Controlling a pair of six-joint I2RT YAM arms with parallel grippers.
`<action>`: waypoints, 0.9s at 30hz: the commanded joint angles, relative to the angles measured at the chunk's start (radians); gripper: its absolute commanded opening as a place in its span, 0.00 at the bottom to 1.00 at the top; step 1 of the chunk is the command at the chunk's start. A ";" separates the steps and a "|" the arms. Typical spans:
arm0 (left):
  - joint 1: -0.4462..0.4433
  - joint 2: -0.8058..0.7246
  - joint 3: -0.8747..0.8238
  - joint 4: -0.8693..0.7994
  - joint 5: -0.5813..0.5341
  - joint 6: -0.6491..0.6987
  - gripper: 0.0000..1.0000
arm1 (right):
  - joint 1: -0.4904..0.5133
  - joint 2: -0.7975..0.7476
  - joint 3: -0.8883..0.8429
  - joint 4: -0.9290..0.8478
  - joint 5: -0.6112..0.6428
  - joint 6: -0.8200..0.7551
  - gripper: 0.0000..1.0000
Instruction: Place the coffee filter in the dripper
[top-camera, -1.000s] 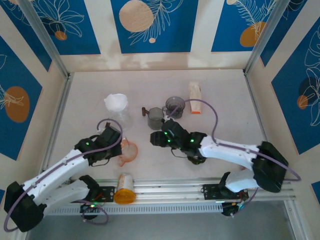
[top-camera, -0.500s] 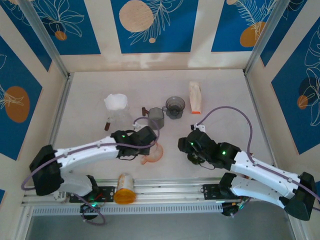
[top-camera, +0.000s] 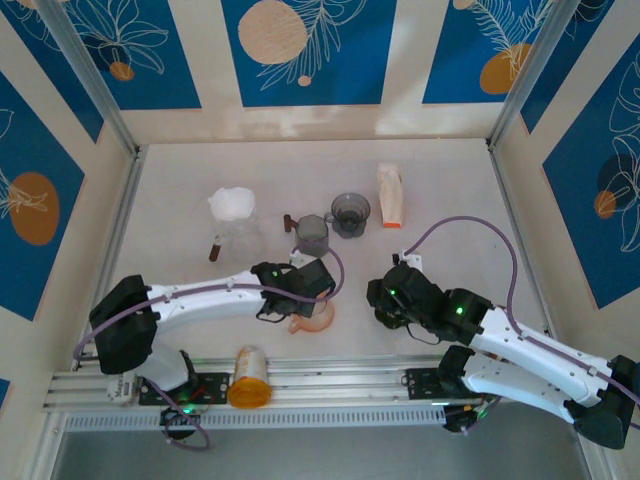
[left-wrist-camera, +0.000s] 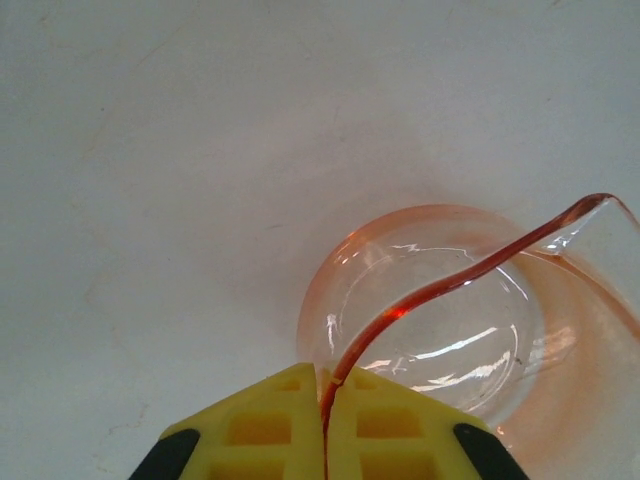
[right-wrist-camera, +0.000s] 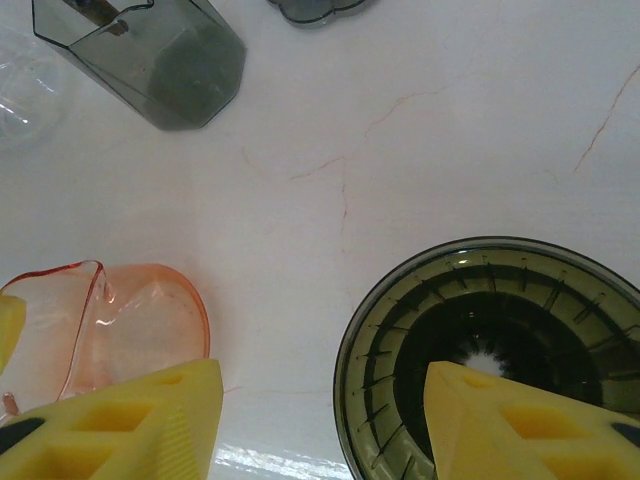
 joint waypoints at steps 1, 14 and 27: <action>-0.016 0.014 0.023 0.020 -0.011 0.016 0.12 | -0.005 -0.008 0.001 -0.019 0.029 0.018 0.57; -0.018 -0.111 0.036 0.028 -0.029 0.022 0.53 | -0.006 0.010 0.042 -0.024 0.013 0.003 0.61; -0.018 -0.494 -0.070 0.034 -0.107 0.035 1.00 | -0.139 0.133 0.128 -0.093 -0.129 -0.006 0.62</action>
